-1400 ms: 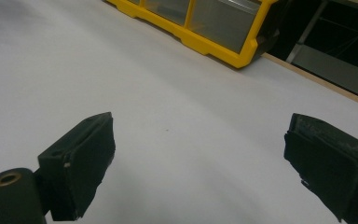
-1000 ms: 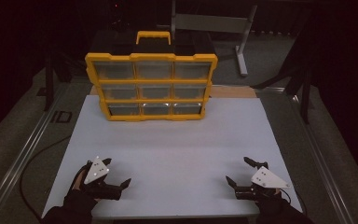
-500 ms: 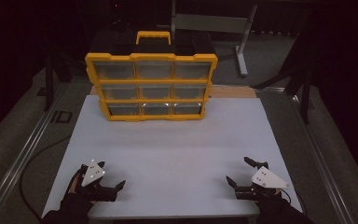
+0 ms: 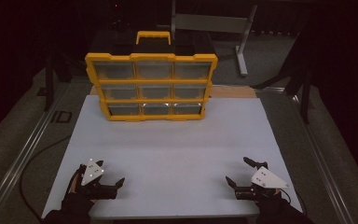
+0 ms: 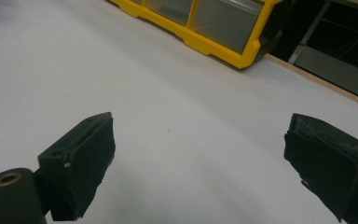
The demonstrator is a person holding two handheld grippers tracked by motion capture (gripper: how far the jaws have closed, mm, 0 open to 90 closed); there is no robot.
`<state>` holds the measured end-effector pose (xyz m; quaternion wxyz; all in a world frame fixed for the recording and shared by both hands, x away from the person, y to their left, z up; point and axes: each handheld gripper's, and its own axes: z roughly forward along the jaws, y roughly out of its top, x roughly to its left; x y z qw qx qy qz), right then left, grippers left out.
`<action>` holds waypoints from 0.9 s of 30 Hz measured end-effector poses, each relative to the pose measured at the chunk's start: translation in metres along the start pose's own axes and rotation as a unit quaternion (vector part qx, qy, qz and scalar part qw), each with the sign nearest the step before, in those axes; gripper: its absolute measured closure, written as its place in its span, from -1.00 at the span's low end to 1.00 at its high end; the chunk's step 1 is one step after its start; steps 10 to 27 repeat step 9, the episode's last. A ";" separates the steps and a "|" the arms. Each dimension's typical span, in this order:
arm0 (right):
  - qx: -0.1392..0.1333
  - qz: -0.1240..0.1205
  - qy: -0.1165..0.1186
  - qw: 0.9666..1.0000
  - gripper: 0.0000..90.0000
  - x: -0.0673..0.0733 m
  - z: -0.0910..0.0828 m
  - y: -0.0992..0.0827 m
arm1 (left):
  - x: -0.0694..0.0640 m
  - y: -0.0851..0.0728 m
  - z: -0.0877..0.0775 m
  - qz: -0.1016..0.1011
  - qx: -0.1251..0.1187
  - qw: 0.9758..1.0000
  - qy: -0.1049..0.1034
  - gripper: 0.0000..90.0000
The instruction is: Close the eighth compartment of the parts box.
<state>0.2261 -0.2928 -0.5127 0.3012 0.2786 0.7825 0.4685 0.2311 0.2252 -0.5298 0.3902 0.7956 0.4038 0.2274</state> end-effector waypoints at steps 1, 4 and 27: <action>0.000 0.000 0.001 1.000 -0.81 0.000 0.000 0.000 | 0.000 0.000 0.000 0.002 0.002 1.000 0.005 -1.00; 0.001 0.001 0.000 1.000 -0.81 0.000 0.000 0.000 | 0.000 0.000 0.000 0.000 -0.001 1.000 0.011 -1.00; 0.001 0.000 0.001 1.000 -0.81 0.000 0.000 0.000 | 0.000 0.000 -0.002 -0.002 -0.009 1.000 0.008 -1.00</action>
